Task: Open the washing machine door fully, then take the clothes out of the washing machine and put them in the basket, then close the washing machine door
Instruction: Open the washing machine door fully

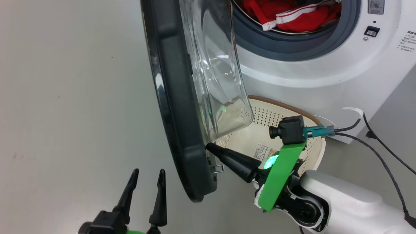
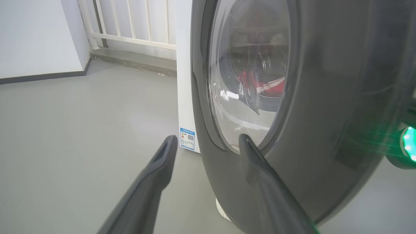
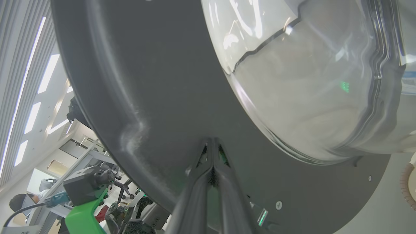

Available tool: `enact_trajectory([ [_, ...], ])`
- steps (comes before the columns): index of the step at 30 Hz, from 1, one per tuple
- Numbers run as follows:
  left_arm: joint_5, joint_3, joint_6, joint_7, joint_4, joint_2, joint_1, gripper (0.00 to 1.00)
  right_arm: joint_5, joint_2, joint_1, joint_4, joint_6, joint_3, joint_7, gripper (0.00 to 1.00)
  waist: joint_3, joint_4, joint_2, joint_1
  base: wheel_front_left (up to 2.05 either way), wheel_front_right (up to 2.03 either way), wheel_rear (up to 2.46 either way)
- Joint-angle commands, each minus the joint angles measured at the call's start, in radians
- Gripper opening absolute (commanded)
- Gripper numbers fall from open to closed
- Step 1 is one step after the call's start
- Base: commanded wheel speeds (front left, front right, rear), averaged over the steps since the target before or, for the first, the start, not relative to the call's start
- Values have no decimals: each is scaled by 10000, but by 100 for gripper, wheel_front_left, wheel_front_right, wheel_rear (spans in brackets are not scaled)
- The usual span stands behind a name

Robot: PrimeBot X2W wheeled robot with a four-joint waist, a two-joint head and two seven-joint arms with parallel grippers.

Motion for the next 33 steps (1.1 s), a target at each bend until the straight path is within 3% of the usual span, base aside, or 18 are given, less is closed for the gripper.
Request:
enact_trajectory([
  [1,-14,364,43,-78,-192,87,-1,100,0,267,-108,-233,71,38,-74,0,-30,20,-1,0,0,0,0],
  [10,68,498,3,-78,-157,87,97,100,76,522,-124,-127,71,195,-231,0,-221,75,-1,0,0,0,0],
  [17,127,624,-32,-78,-148,87,126,100,-129,341,-23,180,71,268,-649,0,-283,-66,-1,0,0,0,0],
  [18,148,650,-65,-78,-128,87,121,100,-168,290,22,268,71,286,-731,13,-301,-104,-1,0,0,0,0],
  [19,168,683,-98,-78,-106,87,115,100,-206,237,71,354,71,309,-808,36,-312,-146,-1,0,0,0,0],
  [21,212,763,-161,-78,-55,87,100,100,-247,137,190,530,71,355,-939,58,-353,-255,-1,0,0,0,0],
  [22,237,801,-192,-78,-31,87,96,100,-240,88,260,634,71,358,-998,89,-362,-305,-1,0,0,0,0],
  [23,254,846,-214,-78,-17,87,90,100,-245,41,313,722,71,375,-1042,100,-370,-364,-1,0,0,0,0],
  [33,446,1180,-484,-78,167,87,-32,100,-730,-470,899,1564,71,363,-1409,100,-453,-705,-1,0,0,0,0],
])
